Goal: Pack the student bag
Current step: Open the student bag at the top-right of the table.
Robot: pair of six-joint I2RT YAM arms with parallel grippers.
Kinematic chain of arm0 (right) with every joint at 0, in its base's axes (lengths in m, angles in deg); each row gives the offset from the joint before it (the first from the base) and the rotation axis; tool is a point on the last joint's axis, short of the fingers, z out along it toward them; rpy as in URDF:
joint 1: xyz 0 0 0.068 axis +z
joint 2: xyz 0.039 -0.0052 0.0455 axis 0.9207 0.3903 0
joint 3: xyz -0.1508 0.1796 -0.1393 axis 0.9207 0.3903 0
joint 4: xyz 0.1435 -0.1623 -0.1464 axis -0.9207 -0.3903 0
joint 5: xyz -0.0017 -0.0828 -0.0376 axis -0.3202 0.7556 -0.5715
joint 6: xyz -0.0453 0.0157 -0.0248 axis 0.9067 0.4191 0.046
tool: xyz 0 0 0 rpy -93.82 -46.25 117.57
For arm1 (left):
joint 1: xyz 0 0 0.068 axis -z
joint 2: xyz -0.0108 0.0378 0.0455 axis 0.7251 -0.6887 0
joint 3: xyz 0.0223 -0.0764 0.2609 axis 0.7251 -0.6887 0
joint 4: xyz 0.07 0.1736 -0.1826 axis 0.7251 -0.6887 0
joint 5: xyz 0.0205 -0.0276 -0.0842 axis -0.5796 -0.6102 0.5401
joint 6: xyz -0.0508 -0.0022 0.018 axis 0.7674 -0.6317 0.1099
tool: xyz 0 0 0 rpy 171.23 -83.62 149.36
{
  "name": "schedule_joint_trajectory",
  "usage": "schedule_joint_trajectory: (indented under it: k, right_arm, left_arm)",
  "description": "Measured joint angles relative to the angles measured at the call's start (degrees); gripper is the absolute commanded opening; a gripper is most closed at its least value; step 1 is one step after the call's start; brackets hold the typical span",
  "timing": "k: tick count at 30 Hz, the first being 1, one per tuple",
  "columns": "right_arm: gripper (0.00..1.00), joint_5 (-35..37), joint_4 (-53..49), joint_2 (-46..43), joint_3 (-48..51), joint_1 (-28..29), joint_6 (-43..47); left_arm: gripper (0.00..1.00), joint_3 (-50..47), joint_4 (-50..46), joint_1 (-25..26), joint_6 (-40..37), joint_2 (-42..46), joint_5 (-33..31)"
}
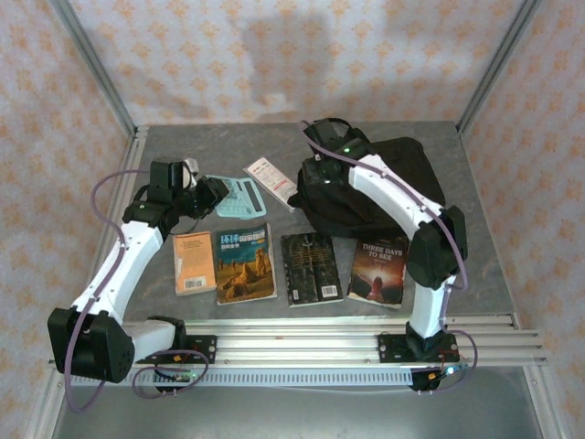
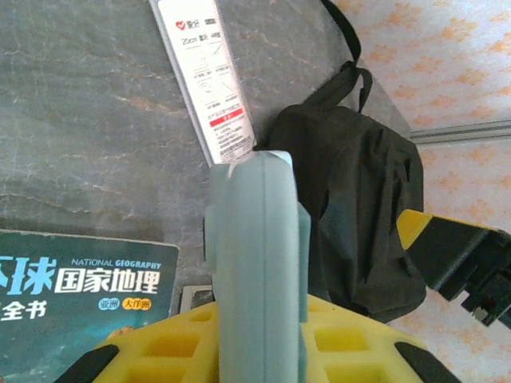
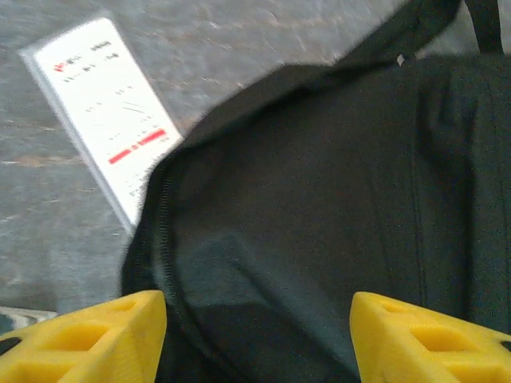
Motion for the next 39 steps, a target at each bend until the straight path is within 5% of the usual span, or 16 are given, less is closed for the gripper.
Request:
schedule_joint_trajectory:
  k: [10,19,22,27,39]
  right_arm:
    - [0.68,12.76,-5.79,3.34,-4.17,-6.82,-4.37]
    - [0.67,13.51,-7.41,13.18,-7.87,-12.9,-4.28]
    - [0.55,13.22,-7.69,15.56,-8.61,-13.0,-3.5]
    - [0.03,13.0,-7.17,16.5,-8.63,-12.98,-2.6]
    - [0.0,4.68,-4.17,8.98,-5.53,-14.99,0.04]
  left_arm:
    - [0.24,-0.28,1.2,0.02,-0.35,-0.24,0.33]
    - [0.24,-0.26,3.41,3.02,-0.37,-1.01,2.1]
    - [0.24,-0.24,3.45,3.3,-0.35,-1.29,2.38]
    - [0.24,0.22,3.48,3.3,-0.33,-2.56,2.38]
    - [0.23,7.74,5.14,6.69,0.72,-10.08,1.2]
